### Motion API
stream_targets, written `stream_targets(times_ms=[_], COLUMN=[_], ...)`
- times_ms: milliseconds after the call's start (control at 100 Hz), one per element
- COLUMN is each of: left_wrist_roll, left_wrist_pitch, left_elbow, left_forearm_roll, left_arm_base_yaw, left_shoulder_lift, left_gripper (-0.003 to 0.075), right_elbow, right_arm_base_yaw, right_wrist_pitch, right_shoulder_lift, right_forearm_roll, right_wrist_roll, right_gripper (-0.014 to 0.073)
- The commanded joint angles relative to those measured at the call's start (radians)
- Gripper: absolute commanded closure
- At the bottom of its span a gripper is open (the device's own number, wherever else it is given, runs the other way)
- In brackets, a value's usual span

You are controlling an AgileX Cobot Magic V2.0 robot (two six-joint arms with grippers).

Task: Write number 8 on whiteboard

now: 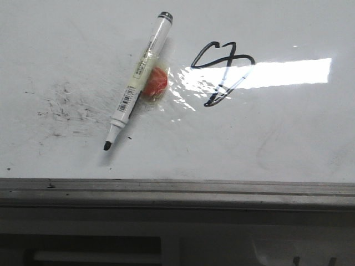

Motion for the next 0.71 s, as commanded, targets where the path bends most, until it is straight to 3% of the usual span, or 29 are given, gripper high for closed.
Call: stream_targets(times_ms=[0,700], left_wrist_roll=[-0.008,-0.008], left_wrist_pitch=[-0.044,-0.044], left_elbow=[0.04,0.04], left_forearm_roll=[0.0,0.0], left_arm_base_yaw=[0.003,0.003], left_shoulder_lift=[-0.027,-0.027], left_gripper=[0.0741,0.0741], right_elbow=[0.013,0.013], right_arm_base_yaw=[-0.005,0.013], right_wrist_pitch=[-0.022,-0.022], right_shoulder_lift=[-0.021,-0.021], right_forearm_roll=[-0.008,-0.008], right_wrist_roll=[0.005,0.005], right_gripper=[0.0657,0.0657])
